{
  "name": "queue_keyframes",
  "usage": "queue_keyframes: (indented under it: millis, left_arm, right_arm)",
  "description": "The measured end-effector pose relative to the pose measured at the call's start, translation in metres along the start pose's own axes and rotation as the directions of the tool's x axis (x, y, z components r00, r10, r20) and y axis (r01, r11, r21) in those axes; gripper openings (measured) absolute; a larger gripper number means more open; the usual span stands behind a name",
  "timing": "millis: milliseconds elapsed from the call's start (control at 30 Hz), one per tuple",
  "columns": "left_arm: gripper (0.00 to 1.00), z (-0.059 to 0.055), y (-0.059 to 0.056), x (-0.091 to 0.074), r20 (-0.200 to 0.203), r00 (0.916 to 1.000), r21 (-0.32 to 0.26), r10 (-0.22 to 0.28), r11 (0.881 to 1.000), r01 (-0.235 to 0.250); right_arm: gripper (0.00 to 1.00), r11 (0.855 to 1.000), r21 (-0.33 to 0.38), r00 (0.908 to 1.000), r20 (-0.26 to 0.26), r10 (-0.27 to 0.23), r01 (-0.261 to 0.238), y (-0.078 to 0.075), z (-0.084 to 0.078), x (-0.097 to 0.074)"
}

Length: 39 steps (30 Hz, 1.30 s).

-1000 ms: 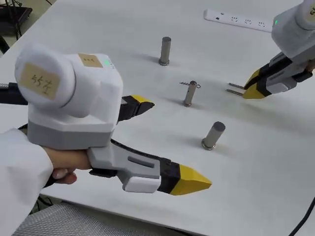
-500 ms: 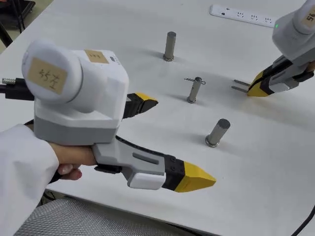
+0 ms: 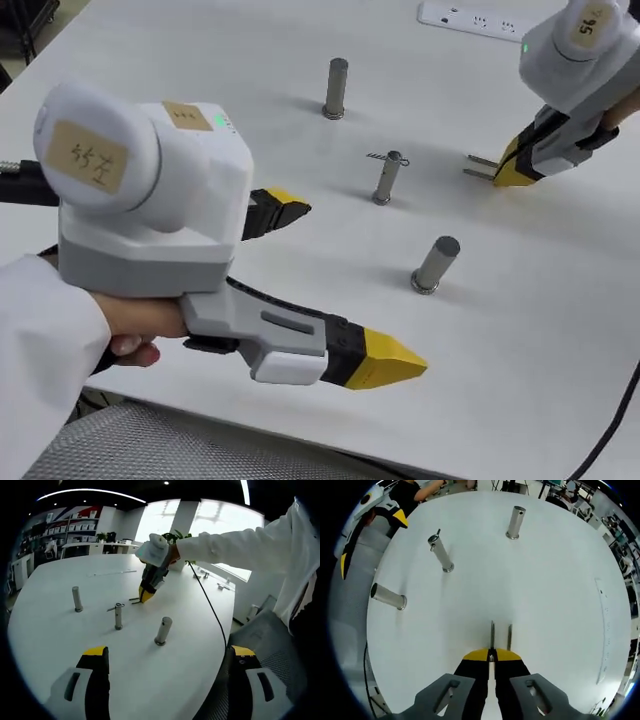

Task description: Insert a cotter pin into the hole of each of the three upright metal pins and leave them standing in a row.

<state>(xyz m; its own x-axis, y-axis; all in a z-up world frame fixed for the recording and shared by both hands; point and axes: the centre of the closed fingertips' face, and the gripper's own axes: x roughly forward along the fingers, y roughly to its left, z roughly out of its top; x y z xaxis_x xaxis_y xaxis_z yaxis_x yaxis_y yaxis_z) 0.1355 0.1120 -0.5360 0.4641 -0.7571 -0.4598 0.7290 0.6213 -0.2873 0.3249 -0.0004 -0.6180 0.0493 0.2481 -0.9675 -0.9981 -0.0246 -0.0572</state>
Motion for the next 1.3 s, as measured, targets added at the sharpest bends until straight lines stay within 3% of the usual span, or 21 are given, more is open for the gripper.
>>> queue_keyframes:
  millis: [233,433,567,733,833,933,1033,1167,1300]
  left_arm:
    - [0.99,0.006,0.011,-0.006,0.026,0.9994,-0.012,0.023,1.0,-0.022]
    - [0.99,0.006,0.019,-0.012,0.026,0.9981,-0.012,0.056,0.998,-0.056]
    - [0.99,0.006,0.02,-0.014,0.027,0.9975,-0.029,0.065,0.997,-0.065]
    - [0.99,0.009,0.019,-0.015,0.045,0.9967,-0.042,0.068,0.997,-0.066]
    - [0.98,0.011,0.017,-0.015,0.05,0.9971,-0.042,0.057,0.998,-0.055]
    - [0.84,0.015,0.011,-0.014,0.062,0.9976,-0.07,0.032,0.997,-0.027]
    - [0.85,0.019,0.01,-0.013,0.069,0.9971,-0.06,0.032,0.998,-0.028]
    - [0.84,0.023,0.008,-0.009,0.066,0.9975,-0.056,0.026,0.998,-0.022]
    - [0.8,0.028,0.006,-0.005,0.07,0.9975,-0.062,0.003,0.998,0.001]
  right_arm:
    - [0.0,0.999,0.052,1.0,-0.003,-0.007,0.007,0.006,0.0,-0.002]
    - [0.0,0.998,0.058,0.9996,-0.025,-0.011,0.012,0.004,0.0,-0.001]
    - [0.0,0.999,0.038,0.9996,-0.026,0.004,-0.003,0.01,0.0,-0.004]
    - [0.0,0.998,0.045,0.9995,0.001,-0.031,0.031,0.011,0.0,-0.018]
    - [0.0,0.998,0.04,0.998,0.025,-0.058,0.057,0.021,0.001,-0.031]
    - [0.0,0.994,0.027,0.9922,0.064,-0.107,0.105,0.018,0.002,-0.042]
    - [0.0,0.992,0.031,0.9871,0.096,-0.128,0.125,0.019,0.003,-0.051]
    - [0.0,0.986,0.036,0.9667,0.195,-0.166,0.162,0.034,0.017,-0.067]
    - [0.0,0.98,0.016,0.9547,0.221,-0.199,0.2,0.043,0.02,-0.075]
